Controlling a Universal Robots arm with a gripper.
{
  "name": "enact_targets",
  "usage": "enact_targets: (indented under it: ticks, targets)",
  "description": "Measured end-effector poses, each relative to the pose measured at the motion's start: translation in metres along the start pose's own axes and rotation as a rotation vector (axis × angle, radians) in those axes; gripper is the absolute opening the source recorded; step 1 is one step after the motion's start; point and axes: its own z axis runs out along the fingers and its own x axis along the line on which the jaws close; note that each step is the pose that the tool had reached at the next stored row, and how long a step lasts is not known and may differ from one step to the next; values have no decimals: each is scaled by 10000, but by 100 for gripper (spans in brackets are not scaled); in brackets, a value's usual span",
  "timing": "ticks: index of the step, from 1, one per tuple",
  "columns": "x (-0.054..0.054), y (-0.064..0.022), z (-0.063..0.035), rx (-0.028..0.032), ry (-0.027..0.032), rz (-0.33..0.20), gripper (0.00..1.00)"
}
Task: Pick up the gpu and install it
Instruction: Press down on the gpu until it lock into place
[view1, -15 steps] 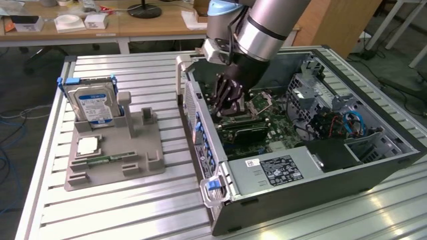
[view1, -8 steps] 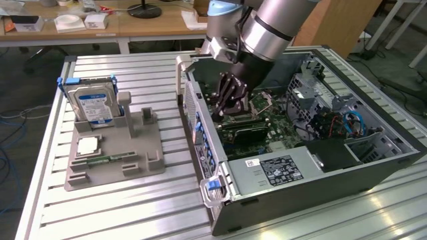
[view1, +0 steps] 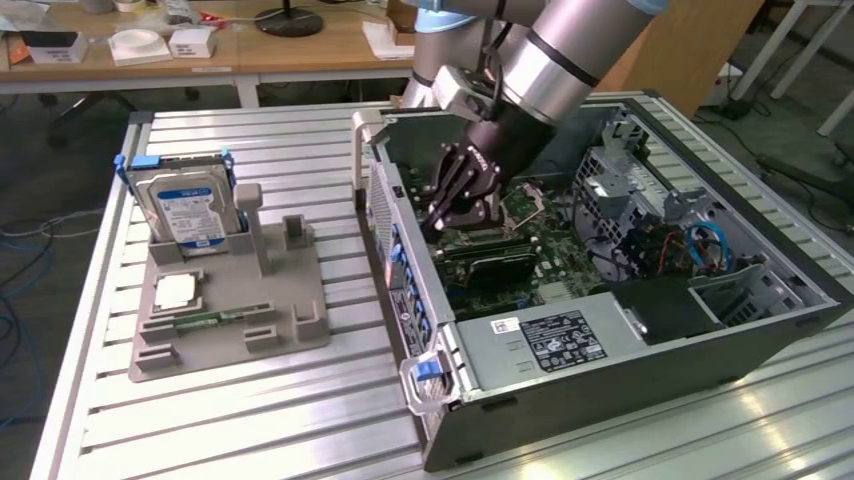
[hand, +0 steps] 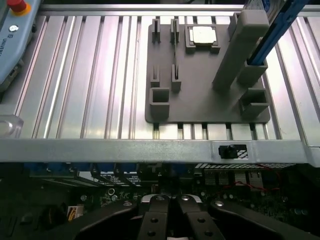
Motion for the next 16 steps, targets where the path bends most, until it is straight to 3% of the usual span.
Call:
enact_targets:
  ticks: [3,16]
  targets:
    - [33,-17,-7,-125,2,-2,10]
    - [50,-50,56,-289,17,2,10]
